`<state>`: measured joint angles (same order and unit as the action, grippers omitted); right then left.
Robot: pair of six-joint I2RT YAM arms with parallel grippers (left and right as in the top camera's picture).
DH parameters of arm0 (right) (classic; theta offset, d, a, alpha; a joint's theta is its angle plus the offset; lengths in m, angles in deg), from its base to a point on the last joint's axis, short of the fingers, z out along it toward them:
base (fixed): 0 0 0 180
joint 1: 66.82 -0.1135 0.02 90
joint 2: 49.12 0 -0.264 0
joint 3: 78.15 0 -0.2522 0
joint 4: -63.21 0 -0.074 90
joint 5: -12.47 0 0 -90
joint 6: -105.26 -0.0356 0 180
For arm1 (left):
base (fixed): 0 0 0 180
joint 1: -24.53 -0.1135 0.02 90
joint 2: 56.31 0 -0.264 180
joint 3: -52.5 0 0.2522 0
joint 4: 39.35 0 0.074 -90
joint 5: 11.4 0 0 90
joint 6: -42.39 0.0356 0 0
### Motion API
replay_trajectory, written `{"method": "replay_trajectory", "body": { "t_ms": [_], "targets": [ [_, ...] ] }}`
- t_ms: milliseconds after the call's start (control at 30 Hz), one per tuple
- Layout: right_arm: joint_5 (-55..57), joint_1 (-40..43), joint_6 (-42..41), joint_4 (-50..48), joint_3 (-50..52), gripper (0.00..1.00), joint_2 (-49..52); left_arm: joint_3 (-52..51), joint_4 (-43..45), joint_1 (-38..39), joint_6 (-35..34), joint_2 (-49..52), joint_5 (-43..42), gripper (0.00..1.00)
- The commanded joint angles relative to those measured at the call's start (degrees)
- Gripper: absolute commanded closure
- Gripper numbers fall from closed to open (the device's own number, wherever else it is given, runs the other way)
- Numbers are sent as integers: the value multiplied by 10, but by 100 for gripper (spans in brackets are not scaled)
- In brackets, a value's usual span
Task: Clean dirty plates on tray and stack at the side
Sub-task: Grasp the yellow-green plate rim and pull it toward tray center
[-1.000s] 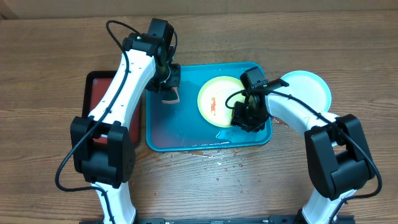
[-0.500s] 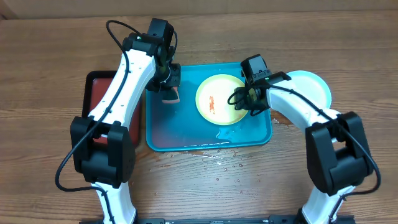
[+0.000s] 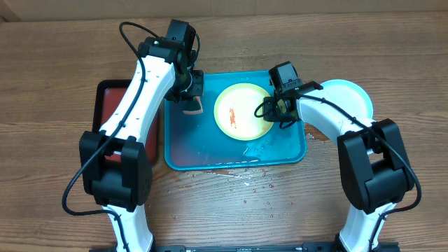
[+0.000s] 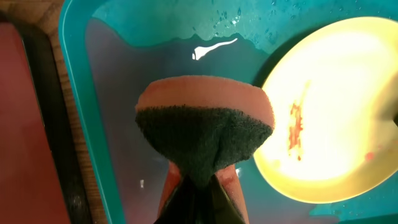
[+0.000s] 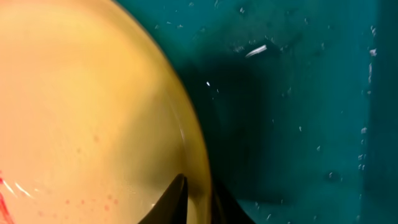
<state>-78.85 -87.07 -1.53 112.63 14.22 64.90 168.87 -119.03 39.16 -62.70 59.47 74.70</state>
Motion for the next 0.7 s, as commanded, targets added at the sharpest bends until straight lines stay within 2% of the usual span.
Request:
{"method": "replay_trajectory", "body": {
  "t_ms": [0, 367, 667],
  "targets": [
    [-40, 0, -43, 24, -7, 94, 9, -3, 7, 1, -3, 5, -4, 96],
    [-103, -26, -166, 60, 10, 96, 9, -3, 15, 22, -3, 10, -4, 96],
    [-110, -30, -179, 58, 11, 96, 9, -35, 41, 57, -3, 11, -3, 96]
  ]
}}
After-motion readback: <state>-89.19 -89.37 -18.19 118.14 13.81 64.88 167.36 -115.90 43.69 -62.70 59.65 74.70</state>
